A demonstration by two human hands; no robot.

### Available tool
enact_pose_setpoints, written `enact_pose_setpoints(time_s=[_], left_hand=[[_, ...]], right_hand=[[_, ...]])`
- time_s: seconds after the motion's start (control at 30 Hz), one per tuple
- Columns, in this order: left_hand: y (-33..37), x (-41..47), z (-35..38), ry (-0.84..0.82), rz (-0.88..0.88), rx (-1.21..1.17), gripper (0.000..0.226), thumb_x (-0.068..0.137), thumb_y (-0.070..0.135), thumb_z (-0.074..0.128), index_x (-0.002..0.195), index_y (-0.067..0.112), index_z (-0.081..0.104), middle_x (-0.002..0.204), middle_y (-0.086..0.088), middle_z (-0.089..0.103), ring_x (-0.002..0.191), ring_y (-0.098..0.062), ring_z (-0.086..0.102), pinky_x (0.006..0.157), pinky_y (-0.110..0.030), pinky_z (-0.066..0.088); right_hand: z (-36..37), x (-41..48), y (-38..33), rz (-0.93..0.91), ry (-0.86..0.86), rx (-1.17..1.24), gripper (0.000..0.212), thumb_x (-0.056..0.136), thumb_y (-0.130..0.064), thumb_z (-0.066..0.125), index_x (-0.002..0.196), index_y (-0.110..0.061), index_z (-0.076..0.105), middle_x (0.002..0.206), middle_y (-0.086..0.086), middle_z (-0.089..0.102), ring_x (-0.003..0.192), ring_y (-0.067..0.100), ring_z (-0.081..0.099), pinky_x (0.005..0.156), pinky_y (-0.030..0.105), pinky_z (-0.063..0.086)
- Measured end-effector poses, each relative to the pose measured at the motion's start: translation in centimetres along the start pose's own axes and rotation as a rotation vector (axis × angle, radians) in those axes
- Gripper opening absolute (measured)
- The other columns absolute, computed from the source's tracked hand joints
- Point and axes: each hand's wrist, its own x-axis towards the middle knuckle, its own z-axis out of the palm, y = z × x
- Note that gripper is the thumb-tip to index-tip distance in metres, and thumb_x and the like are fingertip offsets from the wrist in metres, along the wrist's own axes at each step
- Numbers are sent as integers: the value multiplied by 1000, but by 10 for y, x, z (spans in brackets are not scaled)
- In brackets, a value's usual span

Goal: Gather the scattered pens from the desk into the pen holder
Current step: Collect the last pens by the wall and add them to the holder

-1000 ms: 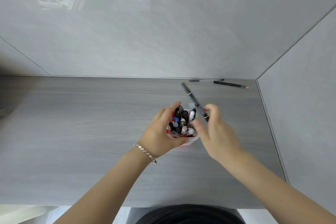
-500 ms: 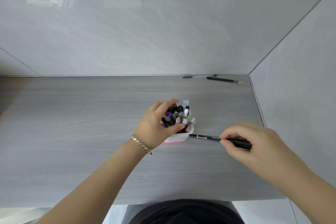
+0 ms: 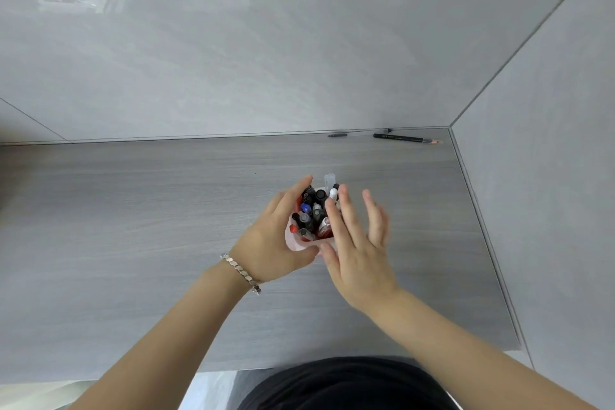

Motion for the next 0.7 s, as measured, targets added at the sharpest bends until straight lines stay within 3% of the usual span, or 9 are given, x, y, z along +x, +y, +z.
enact_pose_setpoints(time_s=[0.07, 0.17, 0.23, 0.27, 0.33, 0.4, 0.47, 0.57, 0.7], left_hand=[[0, 0, 0, -16, 29, 39, 94, 58, 39, 69, 129, 49, 9, 125, 13, 35, 113, 5, 40, 94, -13, 39], [5, 1, 1, 37, 34, 94, 102, 55, 42, 74, 134, 42, 10, 124, 15, 33, 109, -5, 43, 95, -34, 47], [9, 2, 3, 93, 10, 121, 102, 48, 57, 66, 136, 37, 17, 121, 17, 35, 106, -5, 45, 94, -32, 46], [11, 3, 4, 110, 3, 129, 101, 49, 53, 70, 135, 36, 20, 119, 18, 35, 107, -6, 47, 94, -33, 46], [12, 7, 6, 127, -21, 132, 98, 55, 30, 82, 135, 34, 24, 119, 15, 38, 109, -12, 49, 92, -37, 48], [11, 9, 6, 129, -44, 131, 98, 55, 25, 84, 133, 36, 26, 119, 15, 40, 105, -8, 47, 87, -30, 48], [11, 9, 5, 131, -41, 144, 96, 52, 35, 81, 130, 42, 26, 115, 18, 39, 100, -3, 45, 84, -26, 47], [9, 11, 5, 144, -49, 135, 95, 53, 28, 85, 122, 48, 24, 114, 19, 40, 98, -4, 47, 85, -29, 48], [7, 15, 3, 137, -43, 126, 96, 49, 29, 86, 117, 52, 22, 108, 32, 35, 98, -3, 48, 80, -18, 42]], right_hand=[[-4, 0, 6, -54, -7, 27, 53, 95, -46, 18, 141, -20, 12, 156, -11, -7, 141, 26, -3, 111, 46, 6], [-28, 10, 22, -135, -6, 246, 51, 95, -43, 21, 141, -21, 14, 150, -2, 19, 143, 16, -4, 114, 36, 5], [-42, 31, 53, -66, 35, 303, 43, 95, -33, 31, 133, -14, 31, 143, 9, 33, 138, 19, 19, 113, 29, 14], [-46, 46, 75, 27, 28, 288, 39, 93, -25, 38, 128, -9, 39, 140, 14, 40, 132, 22, 30, 110, 30, 20], [-44, 75, 118, 231, -136, 200, 38, 89, -10, 44, 126, -4, 44, 137, 18, 45, 128, 28, 37, 106, 35, 28], [-33, 96, 156, 387, -337, 103, 39, 89, -3, 44, 128, -2, 43, 140, 18, 42, 128, 33, 39, 104, 38, 30], [-19, 114, 179, 430, -406, 27, 41, 89, -5, 44, 130, -3, 40, 139, 19, 42, 124, 36, 43, 102, 41, 35], [2, 135, 193, 424, -460, -28, 45, 89, -10, 50, 131, -3, 38, 136, 22, 43, 123, 39, 42, 102, 45, 37], [22, 144, 194, 390, -441, -138, 33, 87, -6, 49, 120, -5, 49, 126, 18, 49, 118, 36, 39, 96, 43, 37]])
